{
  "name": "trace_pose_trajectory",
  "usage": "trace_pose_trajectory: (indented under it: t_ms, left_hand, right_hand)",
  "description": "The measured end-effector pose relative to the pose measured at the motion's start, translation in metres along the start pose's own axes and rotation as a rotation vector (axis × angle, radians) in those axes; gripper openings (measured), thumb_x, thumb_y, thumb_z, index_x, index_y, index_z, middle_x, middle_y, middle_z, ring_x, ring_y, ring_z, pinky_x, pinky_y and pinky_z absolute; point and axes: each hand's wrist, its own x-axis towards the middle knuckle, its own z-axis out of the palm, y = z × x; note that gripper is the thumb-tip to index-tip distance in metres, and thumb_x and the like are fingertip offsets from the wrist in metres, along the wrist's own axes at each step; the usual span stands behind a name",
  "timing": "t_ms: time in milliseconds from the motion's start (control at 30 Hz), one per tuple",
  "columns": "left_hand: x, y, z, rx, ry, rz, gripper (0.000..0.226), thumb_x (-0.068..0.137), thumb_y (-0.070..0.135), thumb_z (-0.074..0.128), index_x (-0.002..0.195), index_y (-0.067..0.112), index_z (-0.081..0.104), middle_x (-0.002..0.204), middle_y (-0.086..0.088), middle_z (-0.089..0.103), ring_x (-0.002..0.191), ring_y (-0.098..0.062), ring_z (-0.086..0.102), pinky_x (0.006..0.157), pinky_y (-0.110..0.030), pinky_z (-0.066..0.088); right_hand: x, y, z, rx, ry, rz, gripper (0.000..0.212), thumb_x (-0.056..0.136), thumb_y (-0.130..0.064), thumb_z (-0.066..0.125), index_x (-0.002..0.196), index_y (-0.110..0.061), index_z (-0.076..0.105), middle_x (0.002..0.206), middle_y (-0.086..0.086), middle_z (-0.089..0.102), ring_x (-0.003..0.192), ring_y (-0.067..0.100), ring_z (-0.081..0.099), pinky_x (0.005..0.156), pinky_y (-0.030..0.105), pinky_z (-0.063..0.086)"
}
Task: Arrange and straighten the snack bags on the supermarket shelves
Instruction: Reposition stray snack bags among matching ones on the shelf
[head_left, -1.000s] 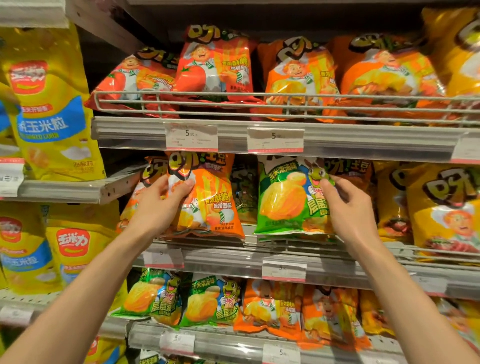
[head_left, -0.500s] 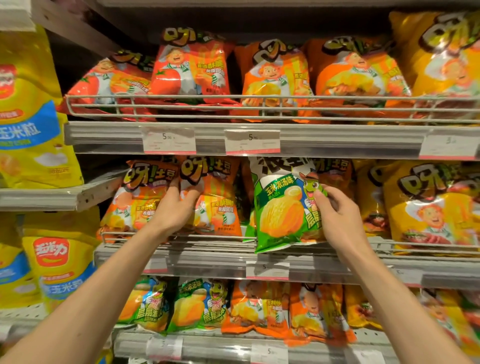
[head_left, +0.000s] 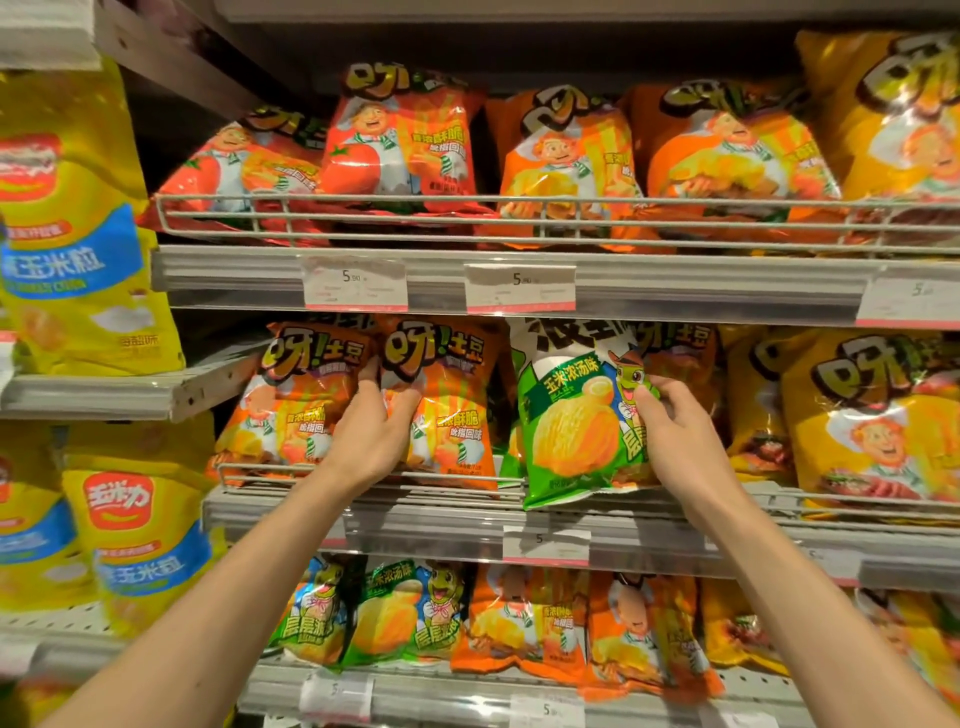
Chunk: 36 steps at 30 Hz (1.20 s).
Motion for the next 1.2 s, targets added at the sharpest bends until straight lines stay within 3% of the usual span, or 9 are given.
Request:
trace_pose_trajectory:
  t_ms: [200,300,433,567,667,833,1000,1067,1200]
  left_hand:
    - [-0.010,-0.006,0.003,0.235,-0.042,0.050,0.090,0.093,0.081,0.022,0.156,0.017,0.021,0.120,-0.009,0.066,0.110,-0.033,0.063,0.093,-0.048,0.051]
    - [-0.010,-0.008,0.002,0.235,-0.021,0.066,0.096,0.087,0.088,0.016,0.159,0.024,0.015,0.127,-0.010,0.064,0.116,-0.034,0.062,0.097,-0.052,0.050]
    - [-0.015,-0.009,0.002,0.181,0.054,0.105,0.076,0.098,0.072,0.028,0.156,0.024,0.019,0.138,-0.014,0.056,0.117,-0.036,0.060,0.097,-0.055,0.050]
    - [-0.014,-0.008,0.003,0.212,0.056,0.116,0.065,0.103,0.061,0.029,0.154,0.021,0.024,0.139,-0.011,0.054,0.121,-0.035,0.057,0.097,-0.052,0.049]
    - [-0.014,-0.007,0.003,0.247,0.035,0.122,0.067,0.102,0.065,0.026,0.154,0.023,0.023,0.130,-0.011,0.059,0.114,-0.034,0.060,0.095,-0.051,0.050]
    - [-0.014,-0.006,0.001,0.232,0.021,0.111,0.075,0.097,0.072,0.024,0.155,0.025,0.021,0.108,-0.008,0.068,0.096,-0.030,0.066,0.089,-0.052,0.055]
    - [-0.012,-0.006,0.000,0.165,0.014,0.099,0.068,0.102,0.062,0.038,0.155,0.021,0.030,0.131,-0.009,0.059,0.118,-0.029,0.057,0.099,-0.048,0.049]
    - [-0.013,-0.006,-0.004,0.050,0.076,0.103,0.063,0.102,0.058,0.045,0.152,0.021,0.037,0.135,-0.009,0.055,0.123,-0.026,0.052,0.103,-0.049,0.046]
    - [-0.031,0.001,-0.011,-0.170,0.286,0.202,0.034,0.103,0.040,0.055,0.131,0.021,0.057,0.124,0.000,0.057,0.112,-0.016,0.058,0.098,-0.036,0.050]
  right_hand:
    - [0.000,-0.003,0.000,-0.025,-0.032,-0.001,0.035,0.108,-0.038,0.042,0.140,-0.022,0.044,0.090,-0.007,0.073,0.074,0.011,0.075,0.076,0.042,0.061]
    - [-0.003,-0.005,0.001,-0.023,-0.038,-0.006,0.032,0.108,-0.037,0.042,0.138,-0.024,0.044,0.091,-0.006,0.072,0.076,0.012,0.074,0.076,0.041,0.061]
    - [-0.002,-0.004,-0.004,-0.051,-0.014,-0.016,0.030,0.108,-0.039,0.043,0.136,-0.030,0.045,0.101,-0.004,0.071,0.086,0.016,0.074,0.086,0.049,0.060]
    - [-0.002,-0.005,-0.005,-0.035,-0.022,-0.012,0.032,0.108,-0.037,0.042,0.138,-0.026,0.044,0.093,-0.008,0.070,0.082,0.013,0.074,0.083,0.046,0.061]
    - [-0.002,-0.004,-0.003,-0.059,-0.012,-0.022,0.034,0.109,-0.037,0.041,0.140,-0.025,0.045,0.087,-0.011,0.070,0.078,0.009,0.073,0.079,0.040,0.060]
    - [-0.001,-0.004,-0.004,-0.046,-0.004,-0.030,0.032,0.108,-0.038,0.043,0.138,-0.026,0.045,0.091,-0.010,0.070,0.082,0.014,0.074,0.084,0.047,0.061]
    - [-0.004,-0.009,-0.001,0.020,-0.001,-0.044,0.024,0.107,-0.033,0.048,0.130,-0.025,0.048,0.097,-0.008,0.070,0.076,0.007,0.074,0.073,0.038,0.063]
    - [-0.005,-0.011,0.001,0.044,-0.004,-0.043,0.025,0.107,-0.031,0.049,0.130,-0.022,0.051,0.100,-0.005,0.072,0.076,0.006,0.075,0.069,0.034,0.061]
    - [-0.009,-0.017,0.012,0.046,-0.015,-0.051,0.026,0.104,-0.035,0.053,0.129,-0.026,0.053,0.111,0.001,0.073,0.086,0.013,0.076,0.081,0.044,0.062]
